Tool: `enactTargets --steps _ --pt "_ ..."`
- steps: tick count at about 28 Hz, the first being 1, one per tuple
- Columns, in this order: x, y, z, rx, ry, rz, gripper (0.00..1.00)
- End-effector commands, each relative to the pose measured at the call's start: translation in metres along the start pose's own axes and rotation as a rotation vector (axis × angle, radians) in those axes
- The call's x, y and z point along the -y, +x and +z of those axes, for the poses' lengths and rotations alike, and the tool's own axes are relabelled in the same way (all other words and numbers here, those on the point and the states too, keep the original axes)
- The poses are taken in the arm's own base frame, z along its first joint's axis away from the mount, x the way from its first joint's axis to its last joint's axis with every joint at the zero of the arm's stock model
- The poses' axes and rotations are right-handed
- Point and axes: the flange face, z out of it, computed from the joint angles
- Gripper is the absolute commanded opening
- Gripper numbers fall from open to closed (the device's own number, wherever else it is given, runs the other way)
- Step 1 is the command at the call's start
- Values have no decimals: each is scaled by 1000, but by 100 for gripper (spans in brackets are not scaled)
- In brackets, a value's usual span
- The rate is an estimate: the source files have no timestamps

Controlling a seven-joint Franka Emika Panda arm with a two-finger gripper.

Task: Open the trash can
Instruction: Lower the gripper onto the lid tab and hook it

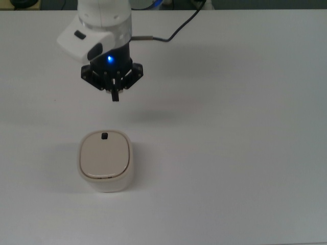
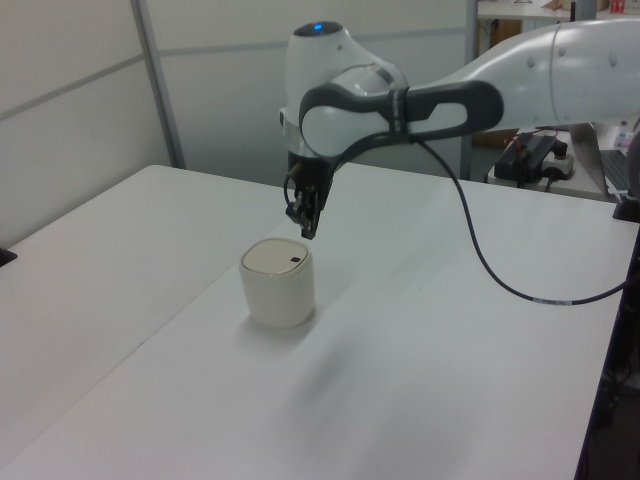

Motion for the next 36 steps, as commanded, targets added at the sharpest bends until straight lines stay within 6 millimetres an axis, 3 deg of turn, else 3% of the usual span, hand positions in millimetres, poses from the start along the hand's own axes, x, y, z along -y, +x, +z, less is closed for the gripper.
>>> enactTargets --steps 1,8,21,26,28,36 --pt "-10 10 20 -37 6 46 0" --pt "-17 19 20 -119 -3 69 0" --pt "-21 28 59 -137 -11 96 0" --pt "-23 31 57 -167 -18 97 0" --pt "-26 31 72 -150 -20 99 0" --pt "-28 30 85 -133 -24 98 0"
